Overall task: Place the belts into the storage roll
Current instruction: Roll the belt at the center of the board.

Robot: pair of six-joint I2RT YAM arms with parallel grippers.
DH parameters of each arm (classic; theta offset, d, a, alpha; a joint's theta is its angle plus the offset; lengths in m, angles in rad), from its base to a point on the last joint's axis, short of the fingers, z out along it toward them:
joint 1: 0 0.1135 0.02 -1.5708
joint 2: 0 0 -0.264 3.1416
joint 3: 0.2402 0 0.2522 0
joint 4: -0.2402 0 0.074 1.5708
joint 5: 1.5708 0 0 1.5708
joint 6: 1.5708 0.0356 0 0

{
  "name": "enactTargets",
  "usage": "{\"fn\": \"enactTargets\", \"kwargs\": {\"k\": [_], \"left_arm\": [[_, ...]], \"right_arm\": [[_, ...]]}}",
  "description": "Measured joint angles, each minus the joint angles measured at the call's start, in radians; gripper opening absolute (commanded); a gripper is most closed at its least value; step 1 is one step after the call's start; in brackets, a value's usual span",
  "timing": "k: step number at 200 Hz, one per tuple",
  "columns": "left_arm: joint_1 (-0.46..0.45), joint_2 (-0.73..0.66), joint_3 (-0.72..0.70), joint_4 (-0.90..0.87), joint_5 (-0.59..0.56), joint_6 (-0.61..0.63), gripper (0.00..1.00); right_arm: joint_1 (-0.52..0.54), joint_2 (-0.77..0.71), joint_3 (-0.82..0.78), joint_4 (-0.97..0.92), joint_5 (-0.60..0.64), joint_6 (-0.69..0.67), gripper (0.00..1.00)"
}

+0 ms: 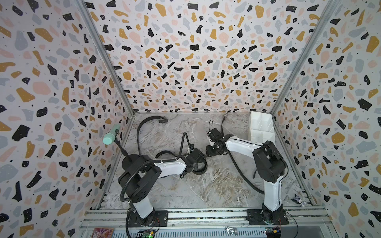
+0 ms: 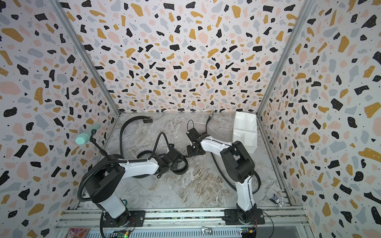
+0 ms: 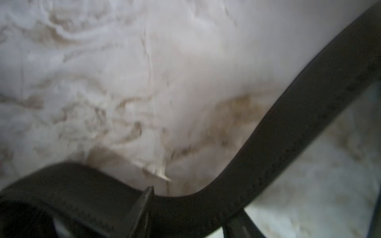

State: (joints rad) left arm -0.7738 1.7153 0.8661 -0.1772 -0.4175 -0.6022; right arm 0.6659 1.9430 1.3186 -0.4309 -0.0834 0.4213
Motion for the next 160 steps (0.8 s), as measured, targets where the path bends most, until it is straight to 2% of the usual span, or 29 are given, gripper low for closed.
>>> {"fn": "enactTargets", "kwargs": {"k": [21,51,84,110,138,160], "left_arm": [[0.003,0.032,0.036,-0.022,-0.034,0.022,0.00],[0.022,0.079,0.091,-0.043,-0.079,0.048,0.00],[0.080,0.129,0.135,-0.041,-0.153,0.058,0.00],[0.082,0.143,0.149,-0.049,-0.171,0.071,0.00],[0.082,0.145,0.151,-0.048,-0.179,0.091,0.00],[0.082,0.146,0.151,-0.047,-0.180,0.103,0.00]], "right_arm": [[0.018,-0.099,-0.119,0.035,-0.041,0.045,0.65],[0.039,-0.149,-0.183,0.066,-0.098,0.098,0.77],[0.073,-0.188,-0.196,-0.050,-0.167,0.101,0.84],[0.056,-0.222,-0.142,-0.150,-0.192,0.059,0.85],[-0.046,-0.221,-0.018,-0.190,-0.179,-0.022,0.85],[-0.128,-0.153,0.127,-0.174,-0.143,-0.095,0.85]]}}
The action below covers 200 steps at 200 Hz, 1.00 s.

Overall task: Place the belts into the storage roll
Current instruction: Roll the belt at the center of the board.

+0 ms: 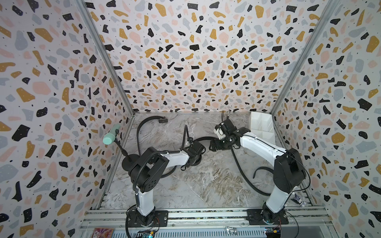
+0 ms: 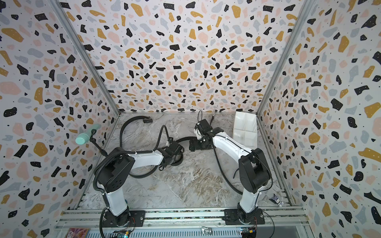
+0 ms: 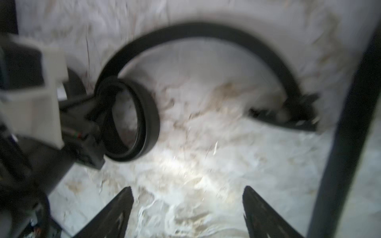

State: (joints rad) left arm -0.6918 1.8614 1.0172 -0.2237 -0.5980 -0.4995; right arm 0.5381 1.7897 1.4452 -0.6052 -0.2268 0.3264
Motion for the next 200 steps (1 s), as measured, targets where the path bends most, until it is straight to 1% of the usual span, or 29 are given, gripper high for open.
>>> {"fn": "enactTargets", "kwargs": {"k": [23,52,66,88,103,120,141,157,182,200], "left_arm": [[0.000,0.001,0.000,0.003,-0.002,0.011,0.00],[0.001,0.002,0.002,0.003,-0.003,0.019,0.00],[0.001,0.005,0.006,0.000,-0.004,0.024,0.00],[0.003,0.023,0.028,-0.002,-0.016,0.040,0.00],[0.005,0.039,0.047,-0.007,-0.026,0.049,0.00],[0.008,0.061,0.072,-0.010,-0.038,0.061,0.00],[0.013,0.085,0.104,-0.011,-0.043,0.072,0.00],[0.016,0.105,0.131,-0.012,-0.043,0.082,0.00],[0.019,0.131,0.167,-0.007,-0.035,0.101,0.00],[0.023,0.141,0.182,0.000,-0.018,0.120,0.00]], "right_arm": [[-0.056,0.122,0.150,0.063,0.036,-0.076,0.85],[-0.066,0.329,0.338,0.113,0.061,-0.173,0.81],[-0.066,0.410,0.385,0.126,0.055,-0.205,0.77],[-0.067,0.476,0.387,0.120,0.028,-0.235,0.73],[-0.067,0.480,0.351,0.120,0.001,-0.242,0.70],[-0.067,0.448,0.280,0.143,-0.028,-0.242,0.66],[-0.066,0.354,0.134,0.168,-0.060,-0.232,0.56],[-0.056,0.263,0.015,0.187,-0.078,-0.211,0.50],[-0.001,0.127,-0.159,0.232,-0.095,-0.170,0.39],[0.061,0.065,-0.261,0.279,-0.105,-0.124,0.36]]}}
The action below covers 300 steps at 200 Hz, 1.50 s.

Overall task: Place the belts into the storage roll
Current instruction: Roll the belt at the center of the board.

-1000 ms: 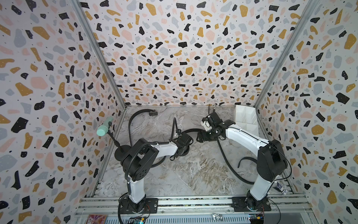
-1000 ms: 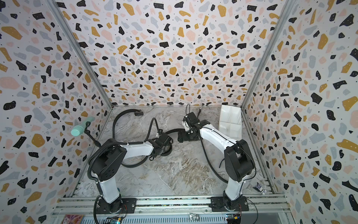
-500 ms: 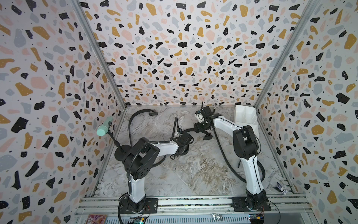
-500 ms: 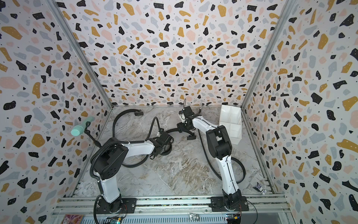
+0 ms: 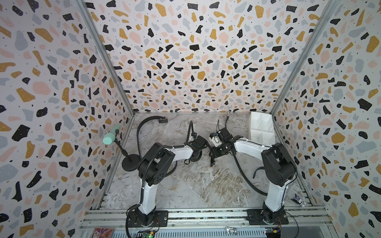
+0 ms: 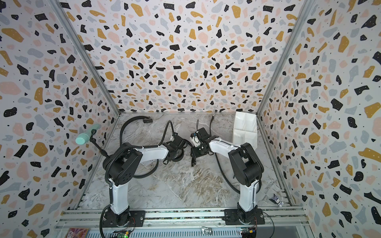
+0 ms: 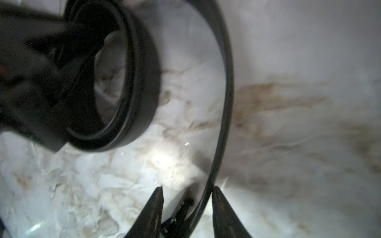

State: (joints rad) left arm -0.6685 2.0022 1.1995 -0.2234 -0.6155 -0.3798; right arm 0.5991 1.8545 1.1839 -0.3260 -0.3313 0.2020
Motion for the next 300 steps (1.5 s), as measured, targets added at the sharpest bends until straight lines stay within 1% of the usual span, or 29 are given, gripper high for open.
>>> {"fn": "enactTargets", "kwargs": {"k": [28,38,53,73,92,104,130,155,165,180,188,198,207,230,246,275,300], "left_arm": [[0.005,0.013,0.019,0.028,0.042,0.027,0.00],[0.007,0.013,0.019,0.030,0.048,0.035,0.00],[0.008,0.013,0.019,0.031,0.053,0.049,0.00],[0.008,0.013,0.019,0.032,0.056,0.060,0.00],[0.008,0.013,0.018,0.034,0.056,0.069,0.00],[0.009,0.013,0.018,0.048,0.069,0.076,0.00],[0.011,0.014,0.018,0.072,0.096,0.085,0.00],[0.013,0.014,0.018,0.073,0.101,0.089,0.00],[0.013,0.014,0.018,0.073,0.102,0.090,0.00],[0.013,0.014,0.019,0.072,0.102,0.093,0.00],[0.013,0.016,0.022,0.069,0.101,0.093,0.00],[0.013,0.020,0.026,0.067,0.101,0.093,0.00],[0.013,0.025,0.034,0.069,0.103,0.093,0.00],[0.013,0.053,0.070,0.079,0.111,0.092,0.00],[0.012,0.069,0.093,0.074,0.113,0.088,0.00],[0.008,0.099,0.137,0.067,0.129,0.074,0.00],[-0.001,0.126,0.185,0.042,0.135,0.057,0.04]], "right_arm": [[0.072,-0.046,-0.099,0.067,-0.029,0.064,0.36],[0.078,-0.056,-0.115,0.080,-0.039,0.077,0.40],[0.058,-0.068,-0.128,0.087,-0.053,0.089,0.46],[-0.010,-0.078,-0.126,0.095,-0.080,0.093,0.52],[-0.072,-0.071,-0.082,0.090,-0.086,0.086,0.53],[-0.097,-0.048,-0.026,0.089,-0.084,0.077,0.53],[-0.105,0.040,0.101,0.097,-0.076,0.050,0.53],[-0.106,0.135,0.185,0.098,-0.063,0.030,0.53],[-0.106,0.175,0.220,0.095,-0.060,0.022,0.50],[-0.106,0.224,0.256,0.094,-0.056,0.015,0.43],[-0.106,0.241,0.265,0.095,-0.053,0.012,0.36],[-0.106,0.251,0.264,0.094,-0.048,0.012,0.23],[-0.106,0.253,0.261,0.092,-0.042,0.008,0.15],[-0.107,0.235,0.229,0.103,-0.024,0.009,0.04],[-0.109,0.197,0.174,0.114,-0.015,0.008,0.01],[-0.110,0.116,0.064,0.134,-0.016,0.008,0.01],[-0.111,0.077,0.008,0.166,-0.016,0.014,0.01]]}}
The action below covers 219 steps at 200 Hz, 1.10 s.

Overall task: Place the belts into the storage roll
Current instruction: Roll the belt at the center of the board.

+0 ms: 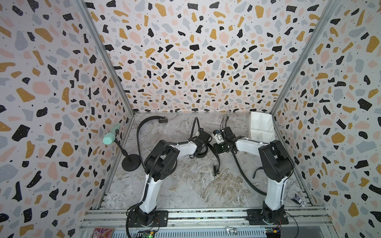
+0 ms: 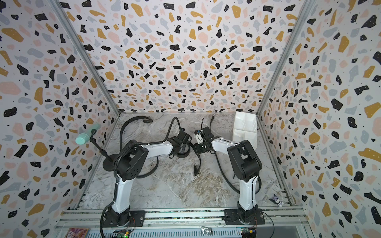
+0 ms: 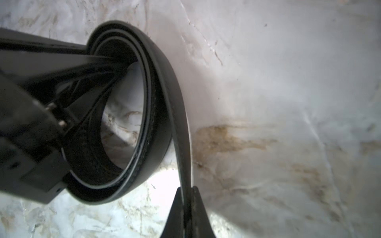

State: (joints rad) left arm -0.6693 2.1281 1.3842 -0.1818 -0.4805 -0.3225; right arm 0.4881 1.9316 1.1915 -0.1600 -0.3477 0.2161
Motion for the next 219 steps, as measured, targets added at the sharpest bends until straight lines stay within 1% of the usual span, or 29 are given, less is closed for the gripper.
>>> {"fn": "enactTargets", "kwargs": {"k": [23,42,55,63,88,101,140,171,183,197,219], "left_arm": [[-0.003,0.014,0.028,-0.030,-0.001,-0.017,0.10],[-0.004,0.022,0.046,-0.054,-0.002,-0.031,0.17],[-0.005,0.029,0.051,-0.061,-0.003,-0.042,0.18],[-0.005,0.031,0.051,-0.060,-0.005,-0.049,0.17],[-0.005,0.030,0.051,-0.060,-0.002,-0.079,0.04],[-0.005,0.029,0.047,-0.055,0.002,-0.092,0.00],[0.001,0.020,0.030,-0.033,0.020,-0.139,0.00],[0.002,0.018,0.029,-0.032,0.031,-0.158,0.00],[0.002,0.017,0.025,-0.027,0.035,-0.163,0.00],[0.003,0.015,0.023,-0.024,0.038,-0.168,0.00],[0.004,0.013,0.018,-0.017,0.043,-0.173,0.00]], "right_arm": [[0.000,-0.016,-0.027,0.029,0.001,0.009,0.01],[-0.001,-0.016,-0.037,0.043,0.001,0.016,0.02],[-0.003,-0.016,-0.044,0.051,0.000,0.024,0.03],[-0.005,-0.016,-0.049,0.057,-0.002,0.030,0.04],[-0.005,-0.032,-0.076,0.089,-0.025,0.064,0.08],[0.008,-0.046,-0.094,0.110,-0.036,0.089,0.10],[0.061,-0.104,-0.158,0.156,-0.048,0.175,0.15],[0.092,-0.124,-0.175,0.183,-0.056,0.235,0.22],[0.097,-0.124,-0.175,0.192,-0.067,0.250,0.26],[0.100,-0.124,-0.174,0.196,-0.076,0.260,0.35],[0.100,-0.108,-0.147,0.195,-0.086,0.268,0.43]]}}
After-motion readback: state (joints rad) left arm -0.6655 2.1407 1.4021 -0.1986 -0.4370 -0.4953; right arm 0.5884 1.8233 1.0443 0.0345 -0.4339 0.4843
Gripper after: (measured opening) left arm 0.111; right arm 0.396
